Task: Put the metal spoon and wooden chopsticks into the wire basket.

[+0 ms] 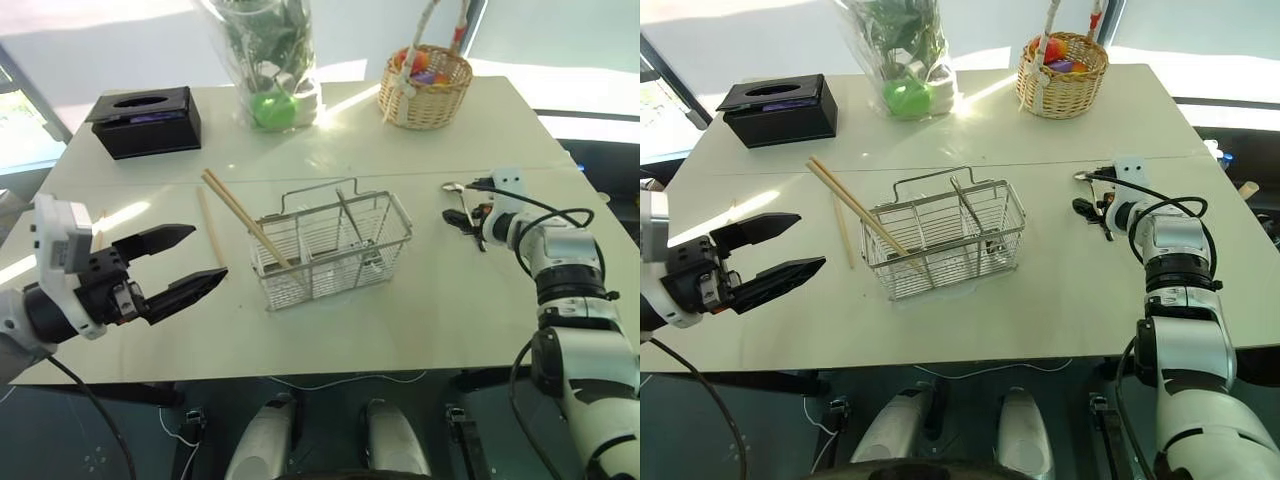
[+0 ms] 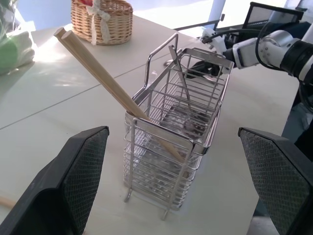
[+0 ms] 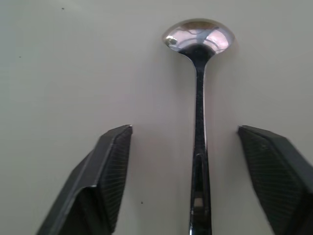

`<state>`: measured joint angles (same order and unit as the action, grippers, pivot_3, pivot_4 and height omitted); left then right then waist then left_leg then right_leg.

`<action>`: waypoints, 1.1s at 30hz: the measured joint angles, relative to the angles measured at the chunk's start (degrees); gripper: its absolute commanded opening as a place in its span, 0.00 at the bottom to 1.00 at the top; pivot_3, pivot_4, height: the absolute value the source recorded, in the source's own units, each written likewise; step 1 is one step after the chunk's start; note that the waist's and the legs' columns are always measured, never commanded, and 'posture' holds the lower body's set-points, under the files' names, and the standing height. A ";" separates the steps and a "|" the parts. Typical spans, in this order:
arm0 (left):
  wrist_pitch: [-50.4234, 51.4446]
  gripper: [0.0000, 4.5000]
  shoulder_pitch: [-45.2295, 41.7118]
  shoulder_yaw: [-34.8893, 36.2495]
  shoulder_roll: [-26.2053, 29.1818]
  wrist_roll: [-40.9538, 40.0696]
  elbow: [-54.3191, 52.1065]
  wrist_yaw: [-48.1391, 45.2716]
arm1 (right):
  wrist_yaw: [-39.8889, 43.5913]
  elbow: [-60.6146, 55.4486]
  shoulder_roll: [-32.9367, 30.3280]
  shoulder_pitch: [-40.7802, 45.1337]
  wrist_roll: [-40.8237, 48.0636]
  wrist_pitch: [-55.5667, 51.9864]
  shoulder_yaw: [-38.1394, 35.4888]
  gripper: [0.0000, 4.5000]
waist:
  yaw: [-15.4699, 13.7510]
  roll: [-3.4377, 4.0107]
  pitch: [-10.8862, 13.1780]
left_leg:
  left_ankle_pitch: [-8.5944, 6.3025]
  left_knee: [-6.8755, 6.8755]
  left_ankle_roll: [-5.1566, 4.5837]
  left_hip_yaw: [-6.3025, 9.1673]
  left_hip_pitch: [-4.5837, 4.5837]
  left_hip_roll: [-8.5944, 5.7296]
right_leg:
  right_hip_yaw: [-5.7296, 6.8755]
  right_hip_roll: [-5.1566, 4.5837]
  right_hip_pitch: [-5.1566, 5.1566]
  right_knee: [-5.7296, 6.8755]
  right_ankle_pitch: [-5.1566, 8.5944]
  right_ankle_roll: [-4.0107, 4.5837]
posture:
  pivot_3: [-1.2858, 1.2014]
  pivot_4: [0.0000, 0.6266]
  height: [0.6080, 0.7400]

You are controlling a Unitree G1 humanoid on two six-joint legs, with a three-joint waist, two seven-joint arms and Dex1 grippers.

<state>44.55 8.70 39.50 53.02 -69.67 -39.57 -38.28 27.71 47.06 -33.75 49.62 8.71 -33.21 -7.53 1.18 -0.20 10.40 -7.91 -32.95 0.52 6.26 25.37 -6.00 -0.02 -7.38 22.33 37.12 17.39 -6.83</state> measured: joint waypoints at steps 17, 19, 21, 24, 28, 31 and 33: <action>-0.63 1.00 1.32 -0.32 1.53 0.44 0.07 -5.42 | -3.48 -1.93 3.62 -0.49 -0.44 11.02 -2.14 0.02 | -0.05 0.21 0.11 | 0.05 0.00 0.04 -0.02 0.07 0.48 | -0.03 0.52 0.14 0.01 -0.13 0.17 | 0.52 0.24 1.00; -1.27 1.00 -0.66 -1.96 1.68 1.17 1.91 -7.03 | -5.31 -11.10 5.50 -3.11 0.41 13.27 -3.09 0.02 | -0.20 0.27 0.15 | 0.10 0.03 0.01 -0.02 0.12 0.52 | -0.03 0.56 0.25 0.06 -0.13 0.16 | 0.52 0.24 1.00; -1.39 1.00 -2.53 -3.94 1.86 2.12 3.53 -8.23 | -6.81 -19.52 7.31 -4.33 1.22 14.44 -3.26 0.02 | -0.11 0.29 0.16 | 0.12 0.06 0.05 -0.02 0.14 0.57 | -0.05 0.60 0.31 0.09 -0.14 0.15 | 0.52 0.24 1.00; -1.53 1.00 -5.27 -6.87 1.91 3.62 6.22 -10.08 | -9.66 -32.71 9.65 -6.35 2.84 14.55 -4.38 0.02 | -0.33 0.29 0.16 | 0.11 0.10 0.08 0.00 0.14 0.63 | -0.04 0.61 0.33 0.10 -0.13 0.15 | 0.52 0.24 1.00; -1.87 1.00 -10.08 -10.95 1.88 6.04 9.85 -12.07 | -14.60 -49.01 14.36 -6.97 6.45 12.16 -5.44 0.02 | -0.36 0.29 0.16 | 0.09 0.11 0.16 0.02 0.11 0.65 | -0.04 0.62 0.49 0.14 -0.14 0.16 | 0.52 0.24 1.00; -2.53 1.00 -14.46 -13.89 1.44 7.27 12.33 -12.89 | -17.92 -57.55 17.41 -7.85 9.23 9.48 -6.30 0.02 | -0.53 0.28 0.16 | 0.05 0.10 0.23 0.04 0.10 0.65 | -0.04 0.62 0.56 0.14 -0.16 0.19 | 0.52 0.24 1.00; -2.71 1.00 -17.56 -16.06 1.17 8.03 13.86 -13.66 | -19.95 -63.17 19.88 -9.22 11.18 7.51 -6.15 0.02 | -0.45 0.27 0.15 | 0.05 0.10 0.23 0.04 0.10 0.65 | -0.05 0.62 0.58 0.15 -0.17 0.21 | 0.52 0.24 1.00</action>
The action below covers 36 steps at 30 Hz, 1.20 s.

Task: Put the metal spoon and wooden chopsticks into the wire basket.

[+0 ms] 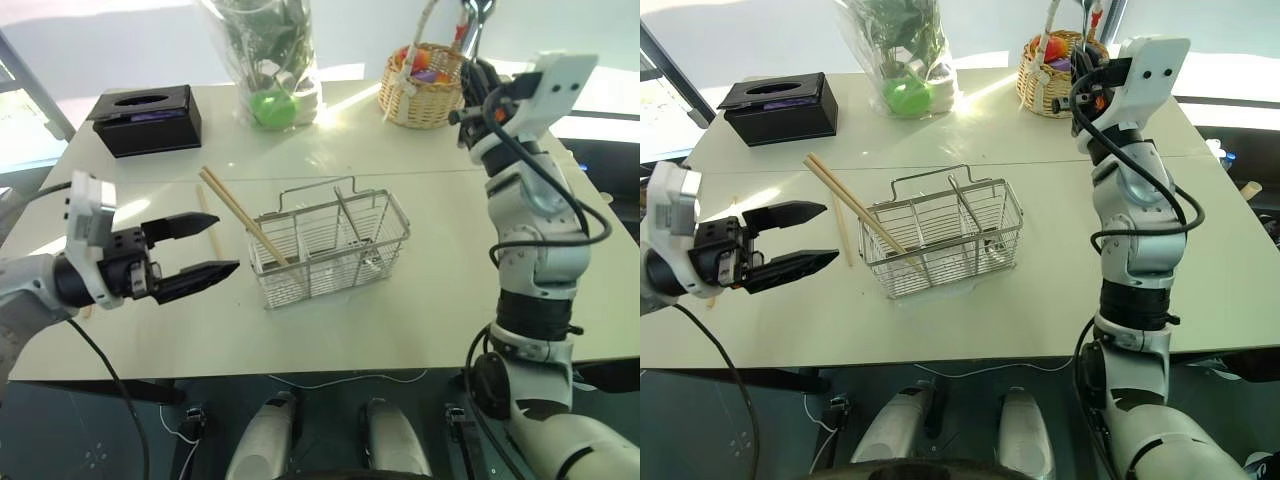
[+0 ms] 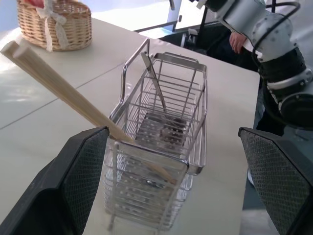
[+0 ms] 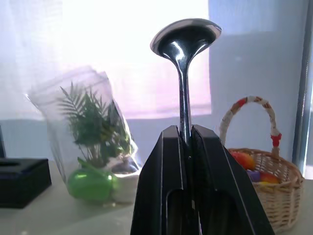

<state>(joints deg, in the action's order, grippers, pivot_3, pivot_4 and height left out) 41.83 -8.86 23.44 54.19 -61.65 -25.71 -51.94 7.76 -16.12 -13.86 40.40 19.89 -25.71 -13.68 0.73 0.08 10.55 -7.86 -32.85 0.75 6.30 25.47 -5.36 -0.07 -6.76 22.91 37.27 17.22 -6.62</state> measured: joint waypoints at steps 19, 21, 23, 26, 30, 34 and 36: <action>0.48 1.00 -7.24 -6.03 -1.06 4.03 4.75 -4.09 | -3.88 -9.24 13.09 -10.87 3.91 -1.19 9.68 0.02 | 0.44 0.01 0.00 | 0.16 0.11 0.03 -0.03 0.01 0.06 | -0.14 0.08 0.26 0.21 -0.02 0.00 | 0.52 0.24 1.00; 0.69 1.00 -6.33 -5.18 -1.06 3.79 4.31 -3.91 | -3.88 -9.25 13.52 -10.94 4.02 -1.32 10.29 0.02 | 0.38 0.00 0.00 | 0.16 0.14 0.04 -0.03 0.01 0.06 | -0.14 0.08 0.28 0.20 -0.02 0.00 | 0.52 0.24 1.00; 1.37 1.00 -5.41 -3.81 -0.85 3.50 3.54 -3.61 | -3.98 -9.33 13.87 -11.34 4.21 -1.62 10.64 0.02 | 0.38 0.00 0.00 | 0.16 0.16 0.04 -0.02 0.01 0.06 | -0.14 0.08 0.29 0.20 -0.02 0.00 | 0.52 0.24 1.00; 1.82 1.00 -4.36 -2.11 -0.76 2.99 2.27 -2.99 | -4.38 -10.16 14.23 -12.95 5.16 -2.79 11.07 0.02 | 0.35 0.00 0.00 | 0.16 0.19 0.05 -0.02 0.01 0.06 | -0.18 0.07 0.30 0.20 -0.02 0.01 | 0.52 0.24 1.00; 2.68 1.00 -2.94 -0.57 -0.71 2.19 0.89 -2.47 | -4.82 -11.33 15.14 -14.84 6.09 -4.01 12.39 0.02 | 0.41 0.00 0.00 | 0.13 0.22 0.12 -0.02 -0.01 0.07 | -0.21 0.07 0.31 0.20 -0.02 0.02 | 0.52 0.24 1.00; 3.19 1.00 -1.35 1.56 -0.49 1.00 -0.45 -1.68 | -5.04 -11.38 15.30 -15.79 6.89 -4.89 13.26 0.02 | 0.42 0.00 0.00 | 0.11 0.23 0.15 -0.02 0.00 0.07 | -0.23 0.08 0.33 0.20 -0.03 0.03 | 0.52 0.24 1.00; 3.85 1.00 -0.41 2.70 -0.16 0.84 -1.02 -1.39 | -5.05 -11.45 15.29 -15.85 7.40 -5.00 13.37 0.02 | 0.39 0.00 0.00 | 0.11 0.25 0.15 -0.02 0.00 0.07 | -0.24 0.08 0.33 0.20 -0.03 0.03 | 0.52 0.24 1.00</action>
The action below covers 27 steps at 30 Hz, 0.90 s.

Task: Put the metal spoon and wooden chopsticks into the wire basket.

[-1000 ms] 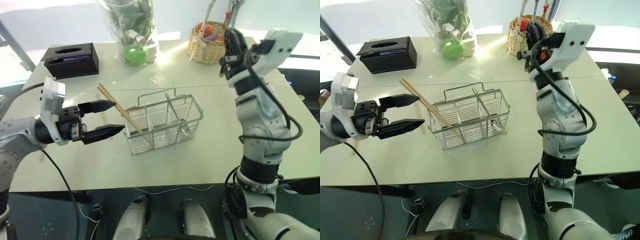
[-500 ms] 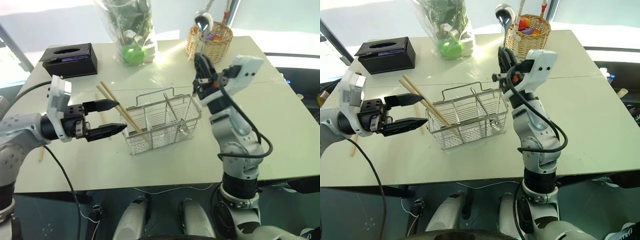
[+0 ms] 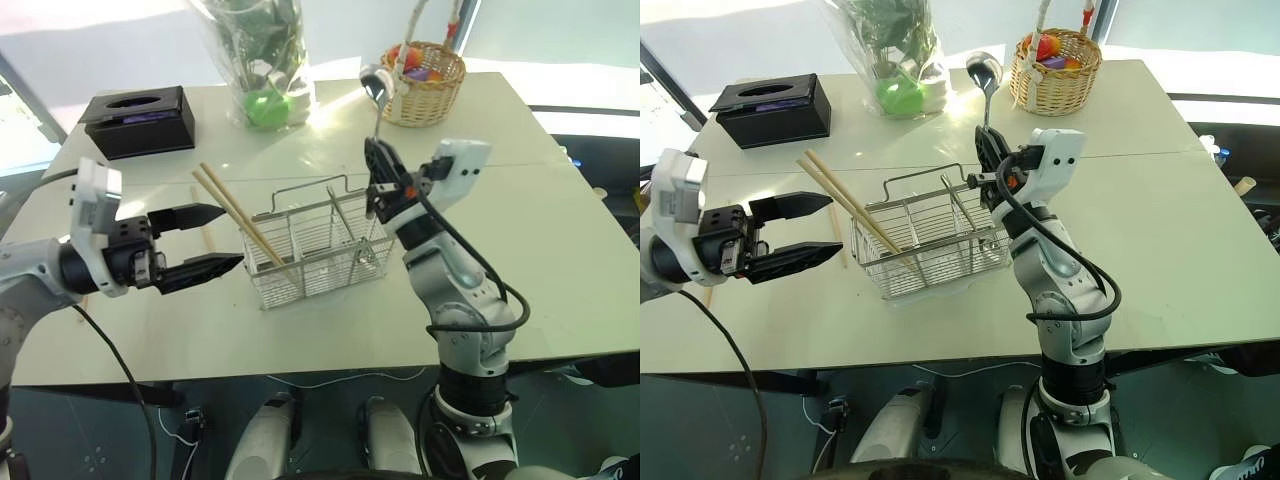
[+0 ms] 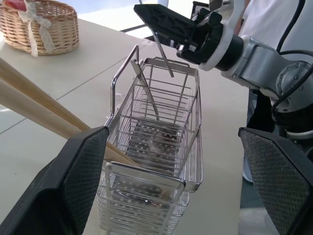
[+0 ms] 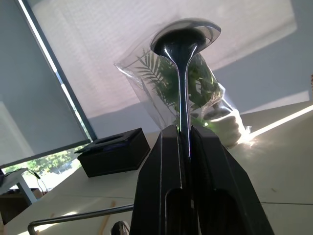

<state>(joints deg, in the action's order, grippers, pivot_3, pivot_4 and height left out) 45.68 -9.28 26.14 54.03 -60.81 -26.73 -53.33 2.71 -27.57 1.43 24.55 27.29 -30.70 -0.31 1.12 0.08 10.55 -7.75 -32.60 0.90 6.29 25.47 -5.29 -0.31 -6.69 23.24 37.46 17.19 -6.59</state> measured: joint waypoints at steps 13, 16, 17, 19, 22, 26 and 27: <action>0.19 1.00 4.00 4.57 1.16 -0.42 -0.55 0.59 | 0.03 -0.19 -0.48 -0.09 0.95 0.05 0.06 0.97 | -0.04 -0.01 -0.01 | 0.14 0.46 0.13 0.00 -0.07 0.01 | -0.01 -0.03 0.12 -0.08 -0.01 0.04 | 0.52 0.24 1.00; 0.11 1.00 4.12 4.57 1.15 -0.38 -0.55 0.78 | 0.05 -0.21 -1.16 -0.08 0.91 0.06 0.04 0.99 | -0.01 -0.01 -0.01 | 0.17 0.48 0.10 -0.01 -0.07 0.01 | -0.01 -0.02 0.13 -0.10 -0.01 0.04 | 0.52 0.24 1.00; 0.08 1.00 4.18 4.57 1.15 -0.32 -0.55 0.91 | 0.05 -0.21 -1.55 -0.07 0.89 0.06 0.00 0.99 | 0.02 -0.01 -0.01 | 0.17 0.48 0.10 -0.01 -0.07 0.01 | -0.02 -0.02 0.12 -0.11 -0.01 0.04 | 0.52 0.24 1.00; 0.03 1.00 4.46 4.65 1.14 0.13 -0.47 1.10 | 0.05 -0.21 -2.58 0.18 0.89 0.00 -0.32 0.99 | 0.01 -0.01 -0.01 | 0.17 0.48 0.10 -0.02 -0.07 0.01 | -0.02 -0.02 0.12 -0.13 -0.01 0.04 | 0.52 0.24 1.00; -0.03 1.00 4.61 5.04 0.85 0.41 -0.14 1.65 | 0.15 -0.22 -4.37 1.41 0.92 -0.20 -0.87 0.99 | -0.02 -0.01 -0.01 | 0.17 0.48 0.11 -0.01 -0.07 0.02 | -0.02 -0.01 0.12 -0.12 -0.01 0.04 | 0.52 0.24 1.00; -1.29 1.00 4.68 6.88 -2.06 1.95 2.65 5.62 | 1.23 -0.22 -10.28 8.54 2.03 -2.51 -4.57 0.99 | -0.10 -0.02 -0.01 | 0.16 0.47 0.11 -0.03 -0.08 0.02 | -0.03 -0.03 0.11 -0.13 -0.04 0.08 | 0.52 0.24 1.00; -1.62 1.00 4.81 7.11 -2.95 2.57 3.33 6.78 | 1.43 -0.29 -11.57 10.45 2.68 -3.18 -5.70 0.94 | -0.16 -0.03 -0.02 | 0.17 0.48 0.10 -0.03 -0.08 0.02 | -0.03 -0.03 0.11 -0.13 -0.04 0.08 | 0.52 0.24 1.00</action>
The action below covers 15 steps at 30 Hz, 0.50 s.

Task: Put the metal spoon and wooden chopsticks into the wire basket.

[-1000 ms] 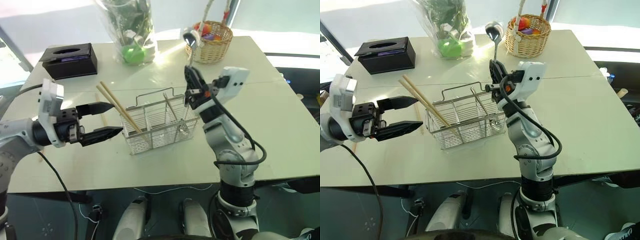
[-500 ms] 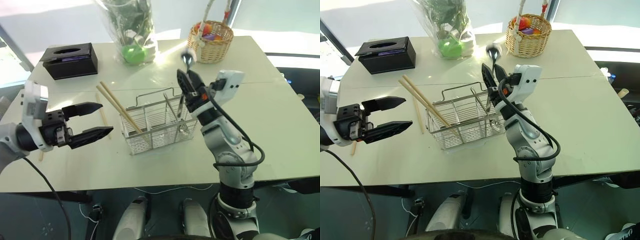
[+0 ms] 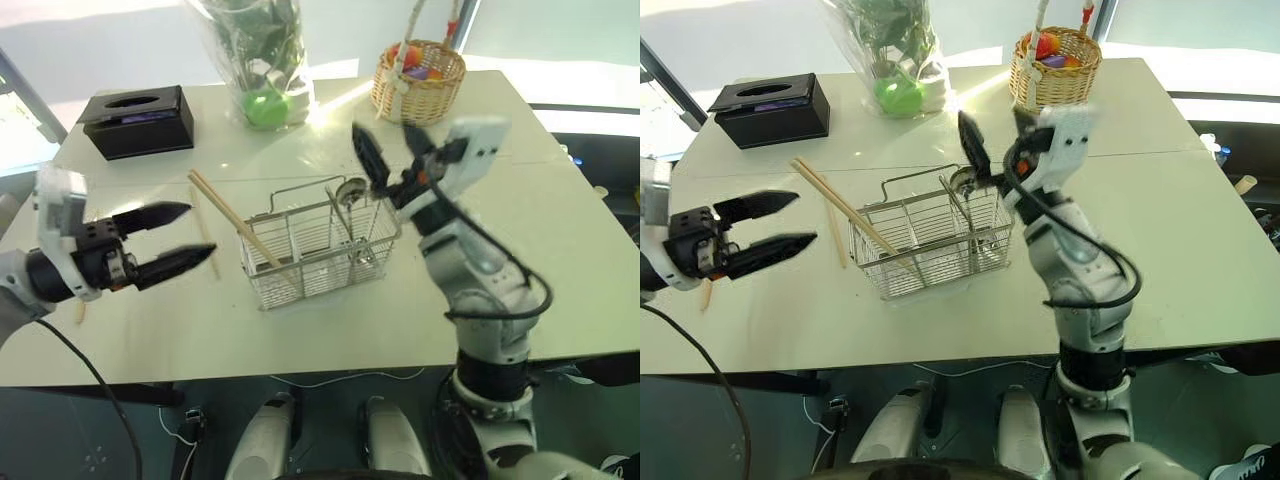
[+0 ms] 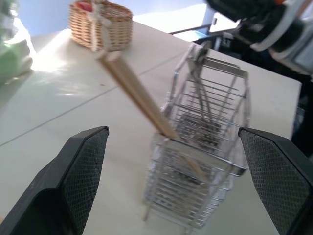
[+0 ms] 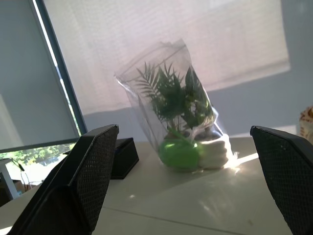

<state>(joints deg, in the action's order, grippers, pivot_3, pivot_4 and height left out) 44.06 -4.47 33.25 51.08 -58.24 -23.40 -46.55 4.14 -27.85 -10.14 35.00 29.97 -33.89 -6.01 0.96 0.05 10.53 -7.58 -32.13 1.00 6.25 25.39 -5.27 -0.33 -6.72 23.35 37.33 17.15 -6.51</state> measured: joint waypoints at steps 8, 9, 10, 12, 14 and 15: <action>-3.32 1.00 1.52 0.78 -8.46 6.28 4.36 12.15 | 7.09 -0.25 -12.54 6.77 7.87 -9.48 -3.69 0.11 | -0.15 -0.10 -0.02 | 0.04 0.00 -0.06 -0.05 0.08 0.02 | -0.01 -0.01 -0.21 -0.11 0.00 -0.02 | 0.52 0.24 1.00; -3.55 1.00 1.28 0.83 -9.34 7.65 5.36 14.62 | 8.13 -0.26 -13.76 7.05 9.28 -10.96 -3.75 0.00 | -0.15 -0.12 -0.01 | 0.04 0.00 -0.06 -0.05 0.08 0.03 | -0.01 -0.01 -0.22 -0.11 -0.01 -0.02 | 0.52 0.24 1.00; -3.61 1.00 0.94 0.81 -10.17 8.94 6.30 16.80 | 8.87 -0.37 -14.68 7.26 10.41 -12.15 -3.78 0.00 | -0.12 -0.12 -0.01 | 0.04 -0.01 -0.06 -0.05 0.08 0.03 | -0.01 -0.01 -0.23 -0.09 -0.01 -0.03 | 0.52 0.24 1.00; -4.53 1.00 -0.35 0.82 -12.26 11.59 8.60 21.40 | 10.55 -0.66 -16.60 7.73 13.55 -14.85 -3.92 0.00 | -0.18 -0.14 -0.01 | 0.04 -0.03 -0.06 -0.05 0.08 0.02 | 0.00 -0.02 -0.24 -0.08 -0.02 -0.03 | 0.52 0.24 1.00; -5.13 1.00 -1.34 0.83 -14.09 13.08 9.94 24.77 | 11.81 -1.05 -18.14 8.33 16.15 -17.01 -3.98 0.00 | -0.20 -0.21 0.01 | 0.04 -0.06 -0.06 -0.05 0.08 0.02 | 0.00 -0.02 -0.26 -0.10 -0.02 -0.03 | 0.52 0.24 1.00; -4.97 1.00 -2.52 0.89 -15.62 13.24 10.40 27.18 | 12.58 -1.27 -19.16 8.55 17.94 -18.28 -4.12 0.00 | -0.26 -0.22 0.01 | 0.04 -0.07 -0.06 -0.05 0.08 0.01 | 0.01 -0.03 -0.28 -0.10 -0.02 -0.03 | 0.52 0.24 1.00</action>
<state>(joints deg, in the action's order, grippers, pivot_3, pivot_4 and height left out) 39.09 -6.99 34.14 35.46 -45.00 -13.00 -19.37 16.72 -29.12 -29.30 43.55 47.92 -52.16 -10.13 0.70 -0.17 10.54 -7.54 -32.20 0.94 6.21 25.47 -5.26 -0.32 -6.75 23.07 37.22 17.13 -6.54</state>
